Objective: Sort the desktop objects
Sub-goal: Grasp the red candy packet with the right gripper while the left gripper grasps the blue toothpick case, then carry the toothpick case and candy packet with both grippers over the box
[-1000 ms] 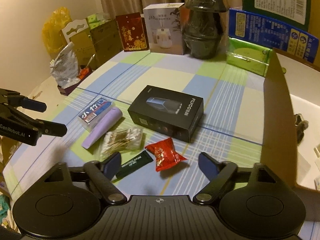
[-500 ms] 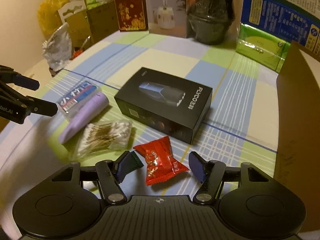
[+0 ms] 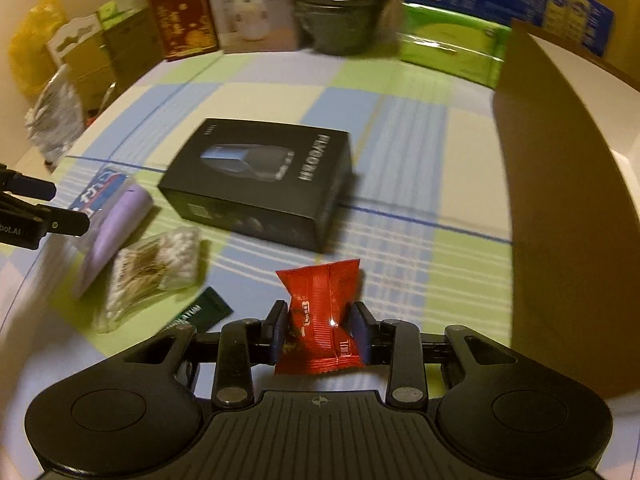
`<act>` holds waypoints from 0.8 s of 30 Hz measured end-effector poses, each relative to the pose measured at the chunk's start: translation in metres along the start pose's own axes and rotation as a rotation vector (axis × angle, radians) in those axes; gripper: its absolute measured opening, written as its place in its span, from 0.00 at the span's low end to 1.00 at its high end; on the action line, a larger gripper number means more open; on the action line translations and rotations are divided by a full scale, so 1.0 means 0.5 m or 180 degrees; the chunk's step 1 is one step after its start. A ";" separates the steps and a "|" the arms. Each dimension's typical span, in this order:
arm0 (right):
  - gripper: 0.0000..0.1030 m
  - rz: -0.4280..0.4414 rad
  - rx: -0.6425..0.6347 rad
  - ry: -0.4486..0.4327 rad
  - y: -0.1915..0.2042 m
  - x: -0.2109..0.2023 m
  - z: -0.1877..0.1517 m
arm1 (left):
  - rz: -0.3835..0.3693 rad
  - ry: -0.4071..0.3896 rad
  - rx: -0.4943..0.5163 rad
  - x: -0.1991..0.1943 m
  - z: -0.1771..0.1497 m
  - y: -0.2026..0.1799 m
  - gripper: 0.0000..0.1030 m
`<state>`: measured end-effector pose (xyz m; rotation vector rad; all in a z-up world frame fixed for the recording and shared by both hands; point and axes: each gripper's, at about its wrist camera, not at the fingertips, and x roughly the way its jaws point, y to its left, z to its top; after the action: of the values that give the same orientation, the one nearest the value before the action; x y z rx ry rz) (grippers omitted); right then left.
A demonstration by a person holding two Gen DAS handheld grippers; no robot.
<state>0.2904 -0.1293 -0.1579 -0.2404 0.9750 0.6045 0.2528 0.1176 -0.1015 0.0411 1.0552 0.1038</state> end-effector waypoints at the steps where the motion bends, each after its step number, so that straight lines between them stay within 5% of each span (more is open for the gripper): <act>1: 0.31 -0.0018 0.0032 0.0004 -0.004 -0.003 -0.002 | -0.0011 0.0008 0.0013 0.005 0.002 0.002 0.73; 5: 0.31 -0.0085 0.0130 0.0004 -0.017 -0.011 -0.009 | -0.0086 0.0038 0.0055 0.027 0.011 0.009 0.69; 9: 0.31 -0.0136 0.0188 0.0008 -0.023 -0.013 -0.010 | -0.0121 0.0056 0.0183 0.049 0.019 0.007 0.53; 24: 0.40 -0.0179 0.0152 0.0011 -0.020 -0.002 -0.006 | 0.0013 0.0056 0.0111 0.068 0.016 0.018 0.52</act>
<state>0.2938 -0.1390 -0.1595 -0.2259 0.9819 0.5290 0.2756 0.1303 -0.1263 0.0741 1.0747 0.0895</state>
